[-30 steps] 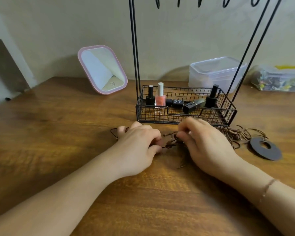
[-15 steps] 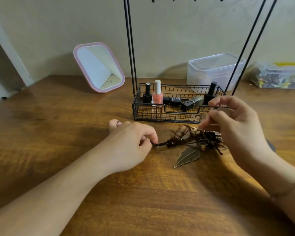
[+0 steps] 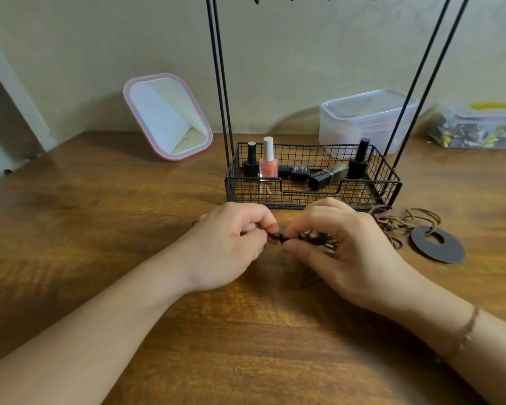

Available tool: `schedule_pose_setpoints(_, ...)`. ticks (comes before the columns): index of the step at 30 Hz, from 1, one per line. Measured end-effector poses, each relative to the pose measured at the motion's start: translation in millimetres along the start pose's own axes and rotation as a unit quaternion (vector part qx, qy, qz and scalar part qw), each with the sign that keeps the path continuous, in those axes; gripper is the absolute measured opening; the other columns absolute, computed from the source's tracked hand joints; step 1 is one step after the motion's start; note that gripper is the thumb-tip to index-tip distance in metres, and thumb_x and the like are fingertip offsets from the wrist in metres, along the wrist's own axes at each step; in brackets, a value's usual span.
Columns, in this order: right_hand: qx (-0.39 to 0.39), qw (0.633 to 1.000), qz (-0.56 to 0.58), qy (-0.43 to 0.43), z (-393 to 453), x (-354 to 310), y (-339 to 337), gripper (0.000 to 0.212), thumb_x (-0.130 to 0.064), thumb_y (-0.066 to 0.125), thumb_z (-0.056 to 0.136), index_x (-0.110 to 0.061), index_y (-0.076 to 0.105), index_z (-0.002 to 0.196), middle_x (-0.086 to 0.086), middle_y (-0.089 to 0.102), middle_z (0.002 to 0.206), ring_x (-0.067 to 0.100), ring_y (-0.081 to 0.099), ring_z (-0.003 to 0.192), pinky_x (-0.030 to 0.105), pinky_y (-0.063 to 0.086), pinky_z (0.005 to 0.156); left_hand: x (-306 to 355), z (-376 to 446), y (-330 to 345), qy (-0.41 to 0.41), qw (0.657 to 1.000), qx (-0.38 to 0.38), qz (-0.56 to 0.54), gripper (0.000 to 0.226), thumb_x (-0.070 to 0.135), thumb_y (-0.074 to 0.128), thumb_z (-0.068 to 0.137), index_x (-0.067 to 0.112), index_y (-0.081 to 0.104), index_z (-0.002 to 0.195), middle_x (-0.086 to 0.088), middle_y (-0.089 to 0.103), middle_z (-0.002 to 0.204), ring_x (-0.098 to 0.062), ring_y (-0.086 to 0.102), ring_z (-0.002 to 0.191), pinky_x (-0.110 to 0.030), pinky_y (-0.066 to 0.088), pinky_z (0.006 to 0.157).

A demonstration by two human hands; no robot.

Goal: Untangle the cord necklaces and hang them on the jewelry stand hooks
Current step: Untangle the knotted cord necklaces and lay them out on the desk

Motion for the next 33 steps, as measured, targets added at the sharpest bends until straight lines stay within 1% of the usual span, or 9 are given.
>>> schedule_pose_setpoints(6,0.041,0.996,0.074,0.028,-6,2,-10,0.01,-0.034,0.066,0.087,-0.031,0.072,0.095,-0.013,0.065,0.09,0.007,0.063,0.094,0.025,0.052,0.079,-4,-3,-10,0.054,0.999,-0.009,-0.001,0.017,0.037,0.047,0.101,0.035,0.064,0.101,0.0,0.069,0.082,-0.01,0.064,0.085,-0.027,0.047,0.081)
schedule_pose_setpoints(10,0.051,0.993,0.097,0.032,-6,1,-11,0.009,-0.035,0.065,0.089,-0.033,0.071,0.097,-0.011,0.066,0.092,0.009,0.064,0.094,0.019,0.05,0.079,3,-5,-9,0.1,0.994,-0.011,-0.046,0.018,0.049,0.061,0.092,0.033,0.069,0.095,0.01,0.063,0.076,-0.007,0.06,0.078,-0.018,0.047,0.072)
schedule_pose_setpoints(13,0.059,0.993,0.096,0.022,-6,1,-9,0.009,-0.032,0.065,0.091,-0.029,0.069,0.098,-0.011,0.066,0.092,0.01,0.063,0.093,0.016,0.048,0.078,5,-3,-2,0.122,0.99,-0.005,-0.072,0.014,0.036,0.066,0.091,0.026,0.074,0.086,0.003,0.067,0.078,-0.013,0.062,0.079,-0.029,0.048,0.075)
schedule_pose_setpoints(16,0.053,0.994,0.096,0.016,-5,1,-9,0.012,-0.038,0.062,0.09,-0.029,0.067,0.097,-0.012,0.065,0.093,0.011,0.063,0.094,0.018,0.049,0.078,3,-3,0,0.124,0.987,-0.001,-0.098,0.012,0.029,0.067,0.092,0.022,0.075,0.086,-0.001,0.068,0.08,-0.018,0.063,0.083,-0.034,0.048,0.078)
schedule_pose_setpoints(19,0.032,0.994,0.103,0.029,-5,1,-9,0.016,-0.044,0.057,0.089,-0.032,0.066,0.094,-0.012,0.064,0.091,0.012,0.062,0.094,0.023,0.05,0.077,-1,-2,0,0.13,0.988,0.018,-0.082,0.015,0.038,0.069,0.088,0.029,0.071,0.1,0.003,0.068,0.085,-0.014,0.063,0.087,-0.028,0.051,0.078)
schedule_pose_setpoints(21,0.016,0.993,0.11,0.039,-5,0,-9,0.018,-0.047,0.054,0.09,-0.032,0.064,0.093,-0.012,0.064,0.09,0.013,0.062,0.093,0.027,0.05,0.077,-2,-2,0,0.138,0.988,0.045,-0.058,0.014,0.04,0.07,0.088,0.032,0.071,0.099,0.007,0.068,0.085,-0.013,0.065,0.089,-0.027,0.051,0.078)
schedule_pose_setpoints(26,-0.003,0.987,0.149,0.059,-6,-1,-8,0.012,-0.036,0.052,0.095,-0.029,0.06,0.089,-0.011,0.063,0.085,0.013,0.061,0.081,0.023,0.049,0.069,1,-3,1,0.138,0.986,0.059,-0.076,0.014,0.029,0.068,0.09,0.027,0.079,0.098,0.014,0.075,0.09,-0.006,0.068,0.095,-0.022,0.053,0.082)
schedule_pose_setpoints(31,-0.026,0.98,0.178,0.079,-5,1,-7,0.023,-0.035,0.043,0.097,-0.021,0.06,0.09,-0.001,0.062,0.084,0.019,0.059,0.08,0.041,0.051,0.07,1,-2,0,0.141,0.982,0.091,-0.09,0.01,0.025,0.072,0.086,0.026,0.08,0.091,0.016,0.074,0.085,-0.005,0.068,0.091,-0.015,0.051,0.078)
schedule_pose_setpoints(33,-0.026,0.984,0.159,0.076,-5,2,-7,0.025,-0.036,0.043,0.098,-0.022,0.061,0.089,-0.003,0.063,0.083,0.017,0.061,0.081,0.04,0.051,0.069,-1,-2,0,0.145,0.978,0.133,-0.067,0.009,0.035,0.072,0.083,0.03,0.079,0.087,0.018,0.072,0.084,-0.006,0.067,0.092,-0.026,0.052,0.085)
Point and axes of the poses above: each hand's wrist, its own z-axis towards the middle knuckle, its own y-axis out of the palm, x = y × z, the point moved 2 cm from there along z, towards the middle knuckle
